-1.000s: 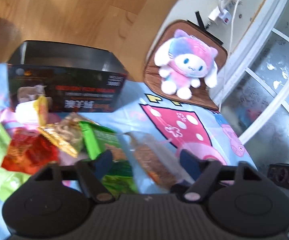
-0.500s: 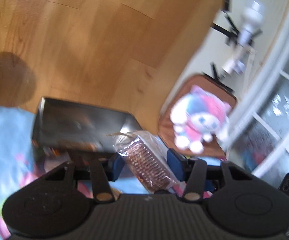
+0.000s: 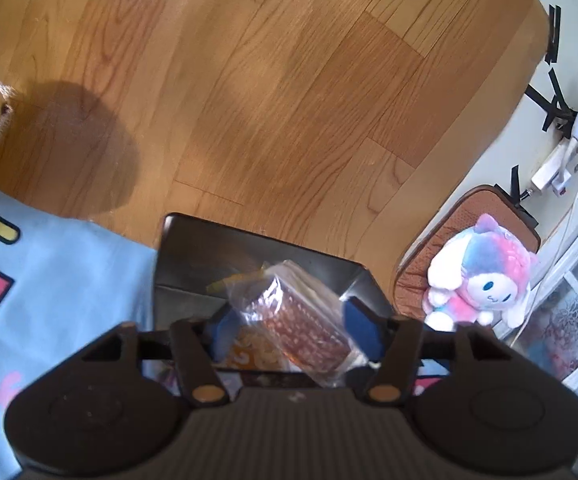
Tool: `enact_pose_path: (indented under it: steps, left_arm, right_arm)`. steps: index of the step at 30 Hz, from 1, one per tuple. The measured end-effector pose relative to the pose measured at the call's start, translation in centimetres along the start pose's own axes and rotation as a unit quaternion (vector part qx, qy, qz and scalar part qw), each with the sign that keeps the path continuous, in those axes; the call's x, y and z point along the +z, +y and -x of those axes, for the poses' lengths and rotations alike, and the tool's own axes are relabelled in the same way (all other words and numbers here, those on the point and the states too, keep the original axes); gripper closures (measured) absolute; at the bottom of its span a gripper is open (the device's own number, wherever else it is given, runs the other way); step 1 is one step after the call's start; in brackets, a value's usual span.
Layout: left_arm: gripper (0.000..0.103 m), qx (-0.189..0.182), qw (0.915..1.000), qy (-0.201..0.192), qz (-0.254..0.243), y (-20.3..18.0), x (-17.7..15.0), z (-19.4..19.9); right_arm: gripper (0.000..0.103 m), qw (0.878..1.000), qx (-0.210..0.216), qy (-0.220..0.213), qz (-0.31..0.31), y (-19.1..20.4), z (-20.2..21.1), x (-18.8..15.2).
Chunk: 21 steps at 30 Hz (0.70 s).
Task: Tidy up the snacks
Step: 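Lower the candy stick bag into the black tin box, open left tool, then grasp the green biscuit bag with the left tool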
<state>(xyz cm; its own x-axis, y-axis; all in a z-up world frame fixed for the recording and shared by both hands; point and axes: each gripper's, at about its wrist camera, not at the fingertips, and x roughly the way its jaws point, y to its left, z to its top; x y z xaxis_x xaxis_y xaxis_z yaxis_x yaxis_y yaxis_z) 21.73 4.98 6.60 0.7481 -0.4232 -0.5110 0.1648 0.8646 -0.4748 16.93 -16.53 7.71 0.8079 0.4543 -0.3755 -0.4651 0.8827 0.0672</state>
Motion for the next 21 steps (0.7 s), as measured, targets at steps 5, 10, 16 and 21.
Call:
enact_pose_path:
  steps: [5,10,16,21]
  left_arm:
    - [0.016,0.025,0.9997,-0.007,0.003,0.2,0.4,1.5]
    - [0.016,0.018,0.9991,-0.027,-0.026,-0.8,-1.5,5.2]
    - [0.02,-0.01,0.998,0.007,-0.062,-2.5,-6.4,6.7]
    - [0.023,-0.017,0.995,0.06,-0.078,-3.9,-9.1,5.1]
  right_arm:
    - [0.024,0.997,-0.074,0.011,0.005,-0.5,-0.8,1.0]
    - [0.025,0.998,-0.032,0.018,-0.059,-2.2,2.8,1.0]
    - [0.019,0.994,0.011,0.091,-0.061,-0.5,5.6,-3.4]
    - [0.02,0.985,0.005,0.139,-0.105,-0.7,4.6,-5.9]
